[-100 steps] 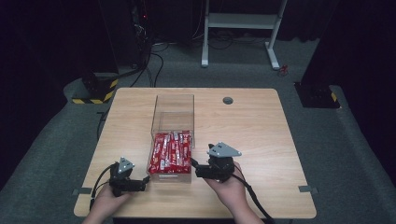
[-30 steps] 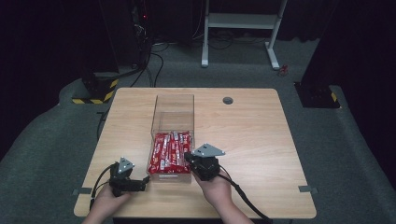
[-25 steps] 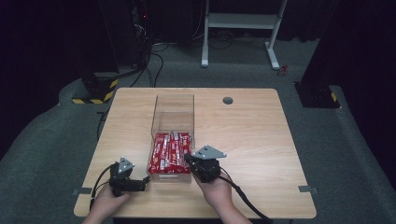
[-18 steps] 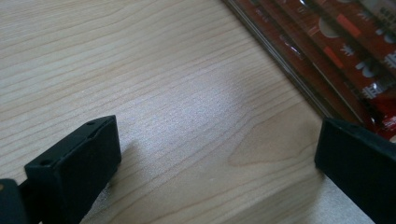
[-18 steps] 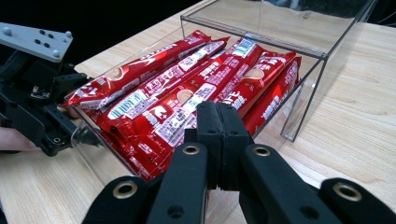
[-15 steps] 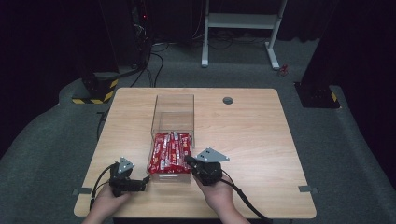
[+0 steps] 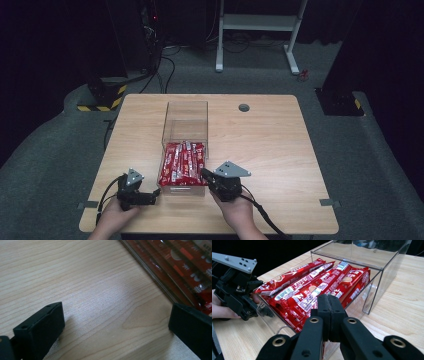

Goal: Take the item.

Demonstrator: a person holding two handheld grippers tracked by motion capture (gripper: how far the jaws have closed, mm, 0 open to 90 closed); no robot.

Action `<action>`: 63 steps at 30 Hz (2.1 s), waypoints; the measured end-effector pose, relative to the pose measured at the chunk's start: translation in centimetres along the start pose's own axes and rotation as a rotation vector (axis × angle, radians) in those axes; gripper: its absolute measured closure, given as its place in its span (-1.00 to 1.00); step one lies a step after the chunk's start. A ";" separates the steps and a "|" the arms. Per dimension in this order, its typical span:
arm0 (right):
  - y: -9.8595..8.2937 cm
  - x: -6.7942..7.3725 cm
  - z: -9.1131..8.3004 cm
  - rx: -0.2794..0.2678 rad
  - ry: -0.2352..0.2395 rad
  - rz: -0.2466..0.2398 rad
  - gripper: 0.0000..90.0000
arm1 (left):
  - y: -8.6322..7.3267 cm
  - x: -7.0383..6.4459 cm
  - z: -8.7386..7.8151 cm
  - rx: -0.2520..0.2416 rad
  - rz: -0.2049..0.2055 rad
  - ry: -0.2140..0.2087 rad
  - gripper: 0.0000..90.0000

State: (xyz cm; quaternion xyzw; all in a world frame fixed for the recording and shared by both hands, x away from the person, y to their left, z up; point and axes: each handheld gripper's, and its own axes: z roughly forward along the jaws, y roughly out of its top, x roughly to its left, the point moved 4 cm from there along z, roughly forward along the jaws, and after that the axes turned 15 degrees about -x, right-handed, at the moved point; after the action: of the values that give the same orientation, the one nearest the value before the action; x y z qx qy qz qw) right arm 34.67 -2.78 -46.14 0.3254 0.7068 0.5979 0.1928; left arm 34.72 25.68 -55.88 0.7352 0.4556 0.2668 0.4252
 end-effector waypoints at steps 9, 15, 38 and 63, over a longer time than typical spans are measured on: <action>0.1 -0.1 0.0 -0.037 0.015 -0.011 1.00 | 0.0 0.0 0.0 0.000 -0.001 0.000 -0.99; 0.3 -0.2 -0.3 -0.057 0.016 -0.003 1.00 | 0.0 0.0 0.0 -0.003 -0.005 0.000 -0.99; 1.6 -1.1 -2.0 -0.117 0.005 -0.002 1.00 | 0.0 0.0 0.0 -0.003 -0.005 0.000 -0.99; 1.7 -3.3 -3.4 -0.125 -0.047 0.008 1.00 | 0.0 0.0 0.0 -0.003 -0.005 0.000 -0.99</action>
State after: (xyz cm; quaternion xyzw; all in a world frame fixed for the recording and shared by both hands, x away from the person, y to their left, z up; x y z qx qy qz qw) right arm 35.20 -7.34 -44.12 0.3295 0.6620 0.6337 0.2271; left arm 34.72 25.64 -55.89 0.7335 0.4569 0.2663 0.4269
